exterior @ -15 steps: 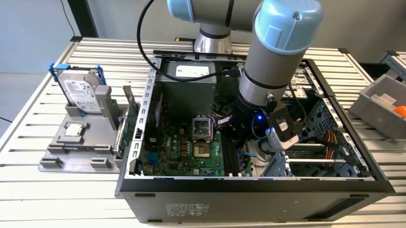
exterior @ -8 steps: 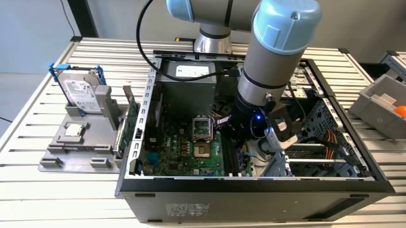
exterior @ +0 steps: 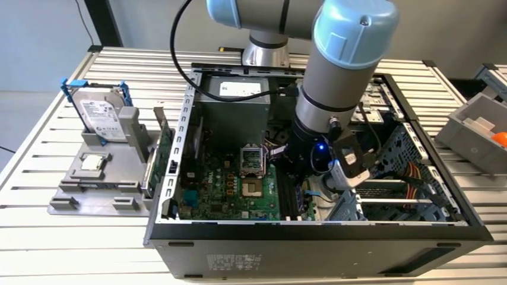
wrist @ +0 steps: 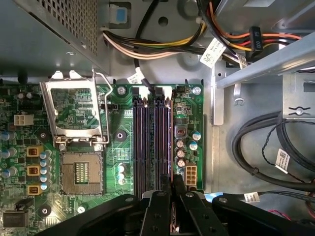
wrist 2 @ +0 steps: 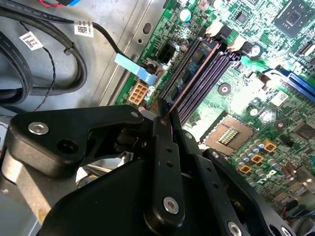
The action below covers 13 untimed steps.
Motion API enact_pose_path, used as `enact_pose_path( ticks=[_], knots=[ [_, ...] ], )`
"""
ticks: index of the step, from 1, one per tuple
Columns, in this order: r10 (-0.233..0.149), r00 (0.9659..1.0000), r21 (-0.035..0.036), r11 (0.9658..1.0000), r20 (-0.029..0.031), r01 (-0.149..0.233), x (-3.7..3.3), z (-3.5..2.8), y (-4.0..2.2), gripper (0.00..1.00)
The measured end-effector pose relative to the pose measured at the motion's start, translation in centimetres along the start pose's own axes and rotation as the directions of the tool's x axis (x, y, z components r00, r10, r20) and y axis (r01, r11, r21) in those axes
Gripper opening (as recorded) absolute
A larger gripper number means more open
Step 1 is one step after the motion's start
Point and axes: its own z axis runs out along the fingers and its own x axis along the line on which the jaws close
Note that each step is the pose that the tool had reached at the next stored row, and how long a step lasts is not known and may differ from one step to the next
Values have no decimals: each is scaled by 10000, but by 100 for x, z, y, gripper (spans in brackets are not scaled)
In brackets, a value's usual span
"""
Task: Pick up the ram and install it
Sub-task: 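Insert the ram into the slot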
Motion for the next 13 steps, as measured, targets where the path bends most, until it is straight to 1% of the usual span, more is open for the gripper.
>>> enact_pose_path(
  ticks=[2,4,7,9,13],
  knots=[
    [52,10000,3,10000,14,-52,2,11,-1,0],
    [107,9999,-18,9999,36,-107,6,28,0,0],
    [170,9998,-5,9999,67,-170,8,35,-1,0],
    [198,9998,-6,9998,73,-198,9,46,-1,0],
    [199,9998,-3,9998,76,-199,9,47,-1,0]
  ],
)
